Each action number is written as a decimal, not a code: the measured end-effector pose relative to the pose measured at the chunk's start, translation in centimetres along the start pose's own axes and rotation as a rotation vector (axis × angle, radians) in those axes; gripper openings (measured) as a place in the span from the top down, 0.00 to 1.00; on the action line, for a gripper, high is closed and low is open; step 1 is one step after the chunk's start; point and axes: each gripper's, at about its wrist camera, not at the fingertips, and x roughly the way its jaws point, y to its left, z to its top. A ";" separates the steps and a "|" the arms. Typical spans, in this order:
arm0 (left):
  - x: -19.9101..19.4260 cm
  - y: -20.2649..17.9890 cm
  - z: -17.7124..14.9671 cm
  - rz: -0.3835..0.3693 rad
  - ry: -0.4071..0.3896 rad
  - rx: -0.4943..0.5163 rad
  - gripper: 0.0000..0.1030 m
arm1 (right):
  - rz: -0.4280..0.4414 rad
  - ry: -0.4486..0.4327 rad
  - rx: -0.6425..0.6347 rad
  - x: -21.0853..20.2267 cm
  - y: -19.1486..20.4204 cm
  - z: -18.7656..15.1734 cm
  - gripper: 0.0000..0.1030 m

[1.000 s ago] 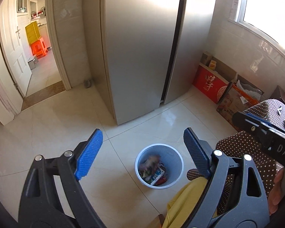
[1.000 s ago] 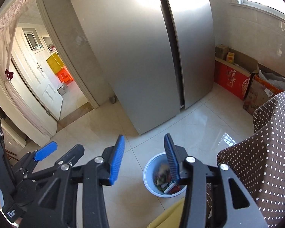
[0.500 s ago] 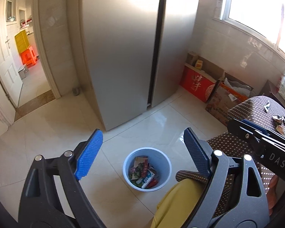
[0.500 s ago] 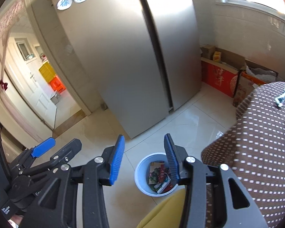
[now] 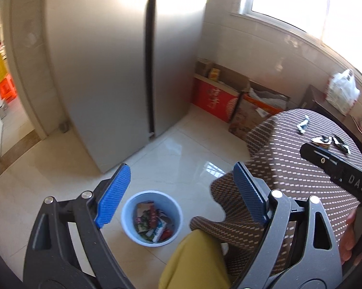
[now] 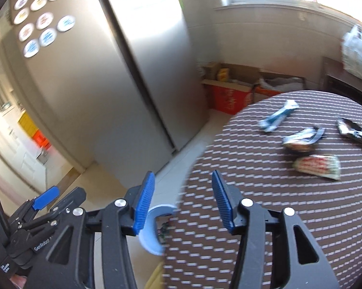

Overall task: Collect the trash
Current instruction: 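Move both tools back over the table toward the remaining wrappers, then grasp the dark snack wrapper with the right tool while the left tool grasps the red-white cup, then carry the cup and wrapper over the wastebasket, then open both tools to drop the cup and wrapper into the wastebasket, then move both tools back over the table toward the toothpaste tube and packet, then grasp the blue toothpaste tube with the left tool while the right tool grasps the black snack packet, then carry the tube and packet over the wastebasket, then open both tools to drop the tube and packet into the wastebasket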

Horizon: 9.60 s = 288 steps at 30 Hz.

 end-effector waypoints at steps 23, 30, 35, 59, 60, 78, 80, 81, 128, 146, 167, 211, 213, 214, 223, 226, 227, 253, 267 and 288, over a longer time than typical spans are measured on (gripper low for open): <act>5.6 -9.2 3.0 -0.124 0.086 0.106 0.17 | -0.208 0.077 0.261 4.6 -15.5 4.8 0.88; 6.0 -11.0 3.3 -0.151 0.098 0.114 0.17 | -0.224 -0.006 0.248 1.2 -14.9 4.0 0.91; 6.1 -15.0 3.0 -0.219 0.114 0.181 0.16 | -0.224 -0.076 0.285 -2.5 -16.6 3.4 0.91; 10.2 -29.2 0.2 -0.373 0.160 0.520 0.77 | -0.256 -0.140 0.476 -7.6 -26.1 -0.9 0.91; 10.0 -28.8 0.3 -0.373 0.161 0.504 0.78 | -0.255 -0.140 0.473 -7.5 -26.0 -0.9 0.91; 5.3 -18.5 -0.5 -0.280 0.083 0.353 0.79 | -0.187 -0.167 0.353 -7.3 -20.3 0.4 0.91; 4.8 -17.0 -0.6 -0.262 0.073 0.328 0.79 | -0.165 -0.173 0.315 -7.3 -18.6 0.6 0.91; 4.4 -16.0 -0.6 -0.255 0.069 0.309 0.79 | -0.149 -0.177 0.284 -7.4 -17.1 0.9 0.91; 5.8 14.8 -7.3 0.170 0.239 -0.263 0.79 | 0.107 0.197 -0.174 10.3 14.6 -4.6 0.91; 8.0 15.6 -7.7 0.143 0.265 -0.315 0.42 | 0.100 0.219 -0.185 11.1 14.4 -4.9 0.91; 4.8 17.7 -8.9 0.217 0.246 -0.346 0.42 | 0.047 0.231 -0.212 13.3 17.1 -5.8 0.33; 7.4 -17.9 2.9 -0.271 0.174 0.271 0.17 | -0.481 0.064 0.372 1.6 -26.1 5.7 0.09; 8.1 -19.2 3.6 -0.284 0.175 0.281 0.17 | -0.502 0.083 0.349 2.6 -26.5 5.9 0.09; 8.6 -19.6 4.0 -0.284 0.178 0.285 0.17 | -0.504 0.090 0.338 3.0 -26.4 5.9 0.09; 13.0 -23.6 6.9 -0.247 0.181 0.332 0.17 | -0.506 0.012 0.284 4.6 -26.5 6.6 0.21; 15.0 -24.9 7.2 -0.244 0.203 0.344 0.17 | -0.491 -0.008 0.321 3.5 -26.9 6.0 0.38; 16.1 -25.5 7.1 -0.242 0.217 0.350 0.17 | -0.497 -0.013 0.322 3.1 -27.0 5.8 0.41; 12.6 -23.3 6.4 -0.231 0.052 0.431 0.87 | -0.334 -0.109 0.354 0.1 -26.4 5.6 0.92; 6.6 -10.6 5.3 -0.093 -0.026 0.249 0.87 | -0.169 -0.125 0.092 0.2 -14.2 6.0 0.96; 6.4 4.7 -3.7 0.048 0.131 0.055 0.39 | 0.069 0.068 -0.219 5.9 7.5 0.8 0.96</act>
